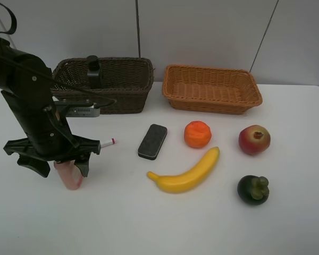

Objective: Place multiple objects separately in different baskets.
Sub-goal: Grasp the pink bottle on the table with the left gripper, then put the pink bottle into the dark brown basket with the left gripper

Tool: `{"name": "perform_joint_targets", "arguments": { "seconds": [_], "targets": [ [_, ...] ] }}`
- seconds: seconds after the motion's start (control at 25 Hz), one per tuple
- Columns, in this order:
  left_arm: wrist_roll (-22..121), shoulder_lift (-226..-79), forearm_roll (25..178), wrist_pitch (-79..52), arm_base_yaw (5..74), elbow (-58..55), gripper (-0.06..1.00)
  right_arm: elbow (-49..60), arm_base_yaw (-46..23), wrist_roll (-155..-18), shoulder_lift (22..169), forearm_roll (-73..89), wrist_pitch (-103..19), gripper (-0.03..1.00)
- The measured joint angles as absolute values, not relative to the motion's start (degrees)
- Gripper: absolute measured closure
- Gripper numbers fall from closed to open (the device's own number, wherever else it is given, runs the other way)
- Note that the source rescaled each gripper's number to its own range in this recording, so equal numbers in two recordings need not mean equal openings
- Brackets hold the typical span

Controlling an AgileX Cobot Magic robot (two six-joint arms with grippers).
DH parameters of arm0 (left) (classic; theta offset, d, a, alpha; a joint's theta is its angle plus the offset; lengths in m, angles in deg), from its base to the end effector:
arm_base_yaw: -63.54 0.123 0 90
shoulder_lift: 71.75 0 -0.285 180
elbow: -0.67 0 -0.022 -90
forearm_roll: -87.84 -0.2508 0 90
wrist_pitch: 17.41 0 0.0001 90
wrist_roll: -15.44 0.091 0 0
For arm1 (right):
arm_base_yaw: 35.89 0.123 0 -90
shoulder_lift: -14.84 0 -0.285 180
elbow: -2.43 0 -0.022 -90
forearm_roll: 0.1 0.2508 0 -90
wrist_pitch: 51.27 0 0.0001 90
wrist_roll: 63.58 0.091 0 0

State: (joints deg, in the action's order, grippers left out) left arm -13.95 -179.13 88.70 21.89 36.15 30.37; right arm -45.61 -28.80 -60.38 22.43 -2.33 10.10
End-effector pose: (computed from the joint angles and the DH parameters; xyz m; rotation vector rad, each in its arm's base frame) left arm 0.2462 -0.1285 0.1355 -0.0714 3.0893 -0.0599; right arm -0.0065 -0.0039 0.2790 -0.0670 2.0410 0.0659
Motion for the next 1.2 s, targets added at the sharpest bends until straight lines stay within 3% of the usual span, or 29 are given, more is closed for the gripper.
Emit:
{"name": "perform_joint_targets", "arguments": {
  "seconds": [0.24,0.32,0.36,0.48,0.52,0.92,1.2],
  "targets": [
    [-14.1,-179.7,89.1,21.0,36.1,30.4,0.04,-45.6,-28.8,-60.4,22.4,-2.3,10.1,-0.03],
    [-14.2,-179.7,89.5,21.1,36.1,30.4,0.11,-45.6,-28.8,-60.4,22.4,-2.3,10.1,-0.03],
    [-14.2,-179.7,89.7,21.1,36.1,30.4,0.21,-45.6,-28.8,-60.4,22.4,-2.3,10.1,-0.03],
    [-14.3,-179.7,89.9,21.4,36.1,30.4,0.63,-45.6,-28.8,-60.4,22.4,-2.3,10.1,-0.03],
    [-14.3,-179.7,90.0,21.7,36.1,30.4,0.69,-45.6,-28.8,-60.4,22.4,-2.3,10.1,-0.03],
    [-14.0,-177.4,90.1,27.1,36.1,29.0,0.68,-45.6,-28.8,-60.4,22.4,-2.3,10.1,-0.03],
    [-10.9,-172.2,90.7,36.9,39.5,12.1,0.68,-45.6,-28.8,-60.4,22.4,-2.3,10.1,-0.03]
  ]
}}
